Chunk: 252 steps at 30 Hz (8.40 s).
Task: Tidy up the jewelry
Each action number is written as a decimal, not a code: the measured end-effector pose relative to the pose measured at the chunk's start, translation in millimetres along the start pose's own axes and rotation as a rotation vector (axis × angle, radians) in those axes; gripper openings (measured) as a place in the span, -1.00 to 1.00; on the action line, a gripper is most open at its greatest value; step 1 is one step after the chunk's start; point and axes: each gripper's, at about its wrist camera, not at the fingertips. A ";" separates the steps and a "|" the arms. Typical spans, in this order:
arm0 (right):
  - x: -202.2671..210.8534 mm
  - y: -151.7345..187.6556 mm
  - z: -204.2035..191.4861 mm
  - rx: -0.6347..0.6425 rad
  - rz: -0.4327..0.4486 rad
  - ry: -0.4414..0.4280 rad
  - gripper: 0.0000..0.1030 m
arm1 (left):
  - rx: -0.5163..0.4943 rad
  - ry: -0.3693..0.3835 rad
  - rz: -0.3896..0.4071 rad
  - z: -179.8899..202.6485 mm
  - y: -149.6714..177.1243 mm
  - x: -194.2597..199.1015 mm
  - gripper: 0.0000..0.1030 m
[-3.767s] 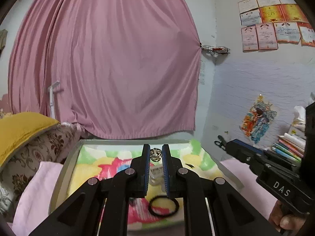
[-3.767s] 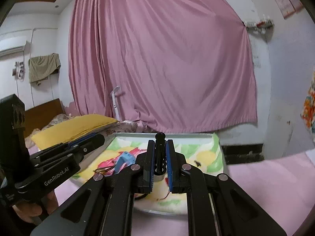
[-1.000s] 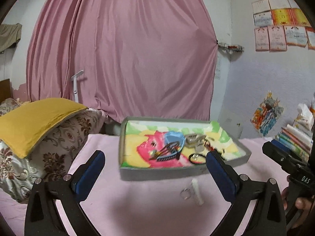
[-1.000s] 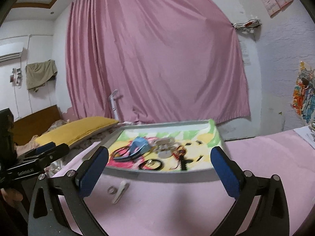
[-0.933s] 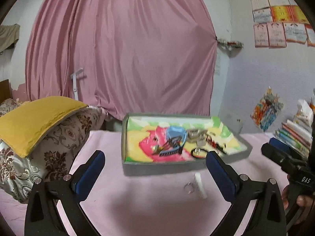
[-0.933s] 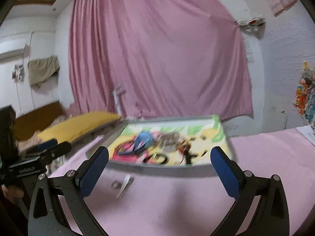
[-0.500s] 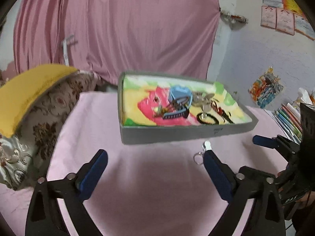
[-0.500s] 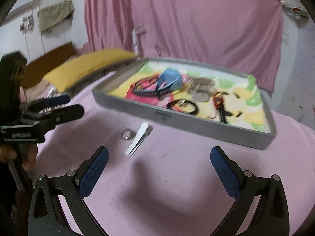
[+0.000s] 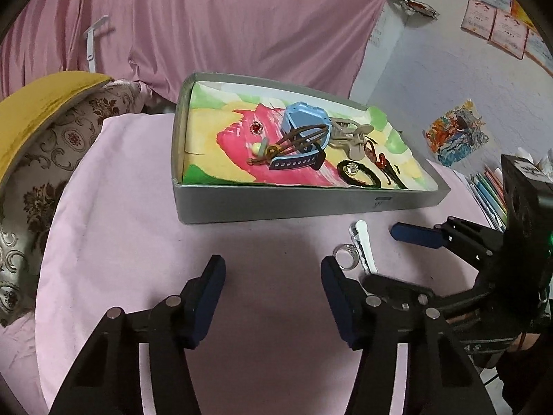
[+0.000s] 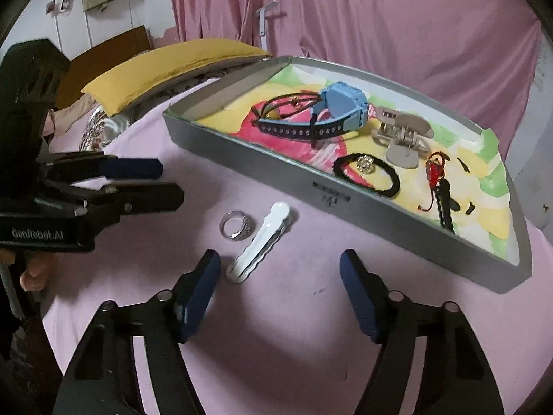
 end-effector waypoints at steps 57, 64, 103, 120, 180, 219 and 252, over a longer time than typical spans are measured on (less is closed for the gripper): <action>33.7 32.4 46.6 -0.073 0.137 -0.119 -0.81 | -0.244 -0.187 0.093 89.6 -3.8 -4.8 -0.63; 62.9 34.0 68.0 -0.157 0.297 -0.057 -0.81 | -0.136 -0.154 0.244 87.0 -31.5 12.3 -0.63; 4.1 -75.0 168.8 -0.374 0.210 0.100 -0.81 | 0.012 -0.180 0.073 93.7 -180.0 -75.5 -0.63; -27.3 -75.1 163.6 -0.318 0.031 0.065 -0.81 | -0.048 -0.245 -0.032 98.7 -193.9 -87.9 -0.62; 100.5 63.1 84.3 -0.333 0.534 0.073 0.97 | 0.069 -0.199 0.517 78.5 12.1 48.1 0.99; 127.4 185.3 10.0 -0.312 0.672 0.166 0.97 | 0.079 -0.287 0.623 89.1 148.6 70.2 0.99; 94.7 210.7 5.4 -0.339 0.661 0.234 0.97 | 0.103 -0.319 0.615 74.3 174.9 55.4 1.00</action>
Point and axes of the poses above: each gripper's, at about its wrist camera, not at the fingertips, and x roughly against the way its jaws point, z to its right, y to its underside, and after that the axes turned 15 degrees about -z, right-handed
